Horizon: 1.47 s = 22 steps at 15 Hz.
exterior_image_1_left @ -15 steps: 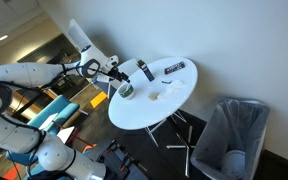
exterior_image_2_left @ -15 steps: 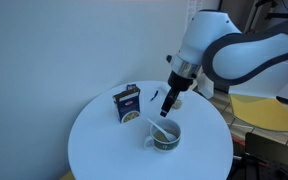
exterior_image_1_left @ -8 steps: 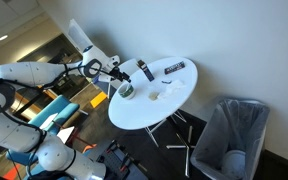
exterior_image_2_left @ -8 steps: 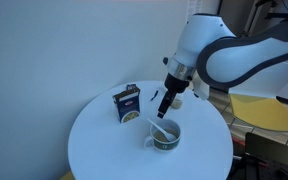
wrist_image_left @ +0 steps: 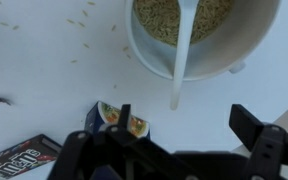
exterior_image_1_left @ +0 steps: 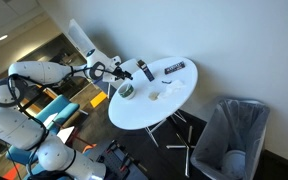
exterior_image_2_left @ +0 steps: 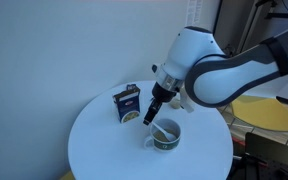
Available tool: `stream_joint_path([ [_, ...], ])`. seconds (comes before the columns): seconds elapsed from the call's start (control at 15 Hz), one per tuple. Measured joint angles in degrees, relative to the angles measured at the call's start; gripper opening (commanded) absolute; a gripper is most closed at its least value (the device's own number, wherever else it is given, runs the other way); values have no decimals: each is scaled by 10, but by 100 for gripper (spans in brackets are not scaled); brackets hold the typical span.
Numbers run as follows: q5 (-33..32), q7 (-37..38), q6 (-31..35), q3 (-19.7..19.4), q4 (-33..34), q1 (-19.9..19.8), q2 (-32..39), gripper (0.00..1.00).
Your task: Use the spoon to mix in the mug and then put it on the table
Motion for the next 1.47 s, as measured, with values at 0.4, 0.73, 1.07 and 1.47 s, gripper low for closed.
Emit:
stream_joint_path([
  [0.4,-11,0,17,7,31,0,52,100],
  [0.73,-11,5,17,8,42,0,66,100],
  [1.07,-11,35,7,14,42,0,58,100],
  [1.47,-54,114,-46,14,42,3,43,100],
])
